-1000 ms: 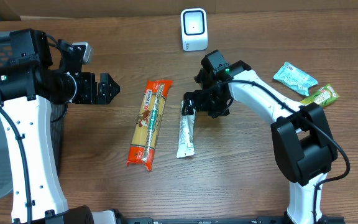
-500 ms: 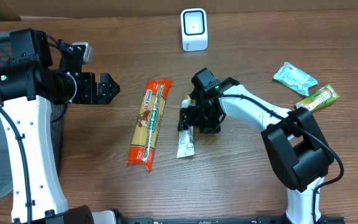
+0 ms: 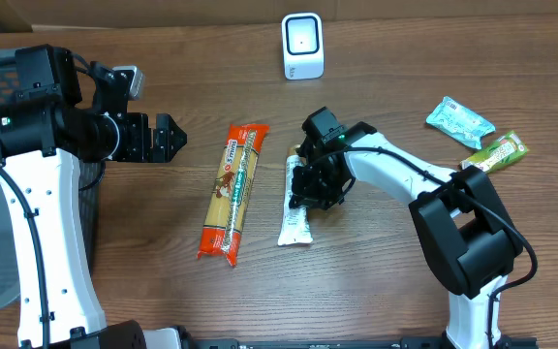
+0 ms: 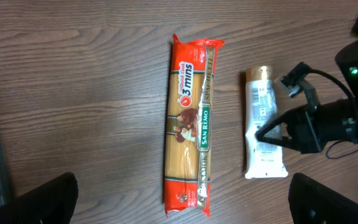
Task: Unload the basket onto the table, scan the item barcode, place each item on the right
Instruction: 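Grasp the white tube with the right gripper and lift it, then raise the white tube upright in front of the white scanner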
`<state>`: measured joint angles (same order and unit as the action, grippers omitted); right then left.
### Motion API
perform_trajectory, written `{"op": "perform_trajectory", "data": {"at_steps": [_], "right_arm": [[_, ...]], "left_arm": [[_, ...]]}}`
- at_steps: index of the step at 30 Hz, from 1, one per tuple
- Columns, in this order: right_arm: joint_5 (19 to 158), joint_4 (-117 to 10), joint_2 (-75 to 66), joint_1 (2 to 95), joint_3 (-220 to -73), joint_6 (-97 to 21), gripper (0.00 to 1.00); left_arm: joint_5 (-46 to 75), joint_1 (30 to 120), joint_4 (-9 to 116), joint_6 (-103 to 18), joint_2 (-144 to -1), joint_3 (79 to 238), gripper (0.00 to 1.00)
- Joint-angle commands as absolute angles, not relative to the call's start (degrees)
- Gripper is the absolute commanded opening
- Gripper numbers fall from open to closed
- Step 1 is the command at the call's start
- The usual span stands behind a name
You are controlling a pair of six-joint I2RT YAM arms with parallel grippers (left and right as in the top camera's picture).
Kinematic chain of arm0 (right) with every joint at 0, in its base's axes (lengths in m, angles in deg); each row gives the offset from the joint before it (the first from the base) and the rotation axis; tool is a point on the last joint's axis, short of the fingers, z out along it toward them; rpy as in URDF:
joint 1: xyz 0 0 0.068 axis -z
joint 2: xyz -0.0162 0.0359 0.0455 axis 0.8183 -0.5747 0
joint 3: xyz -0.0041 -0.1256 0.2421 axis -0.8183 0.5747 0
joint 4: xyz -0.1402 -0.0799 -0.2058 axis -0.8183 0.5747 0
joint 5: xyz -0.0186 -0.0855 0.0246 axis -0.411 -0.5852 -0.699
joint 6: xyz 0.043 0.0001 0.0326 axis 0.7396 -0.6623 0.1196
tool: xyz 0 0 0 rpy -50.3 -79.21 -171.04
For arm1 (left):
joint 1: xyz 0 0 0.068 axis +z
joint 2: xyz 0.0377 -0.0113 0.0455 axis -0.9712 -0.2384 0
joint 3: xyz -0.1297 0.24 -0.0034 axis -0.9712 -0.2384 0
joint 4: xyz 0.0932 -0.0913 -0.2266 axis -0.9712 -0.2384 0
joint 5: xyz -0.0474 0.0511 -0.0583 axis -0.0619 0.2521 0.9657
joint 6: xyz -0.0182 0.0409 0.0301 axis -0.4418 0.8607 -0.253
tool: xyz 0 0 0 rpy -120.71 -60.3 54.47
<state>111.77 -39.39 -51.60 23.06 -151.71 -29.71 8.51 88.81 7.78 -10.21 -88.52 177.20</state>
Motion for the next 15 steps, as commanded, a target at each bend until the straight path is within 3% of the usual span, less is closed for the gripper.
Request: {"op": "perform_trajectory", "data": {"at_steps": [1, 6, 15], "right_arm": [[120.1, -39.8, -47.1, 26.3, -151.8, -38.8, 0.04], [128.3, -41.5, -40.4, 29.9, -151.8, -41.7, 0.04], [128.8, -41.9, -30.4, 32.2, -151.8, -41.7, 0.04]], "left_arm": [[9.1, 88.5, 7.8, -8.9, -88.6, 177.9, 1.0], [9.1, 88.5, 7.8, -8.9, -88.6, 177.9, 0.99], [9.1, 88.5, 7.8, -8.9, -88.6, 177.9, 1.0]]}}
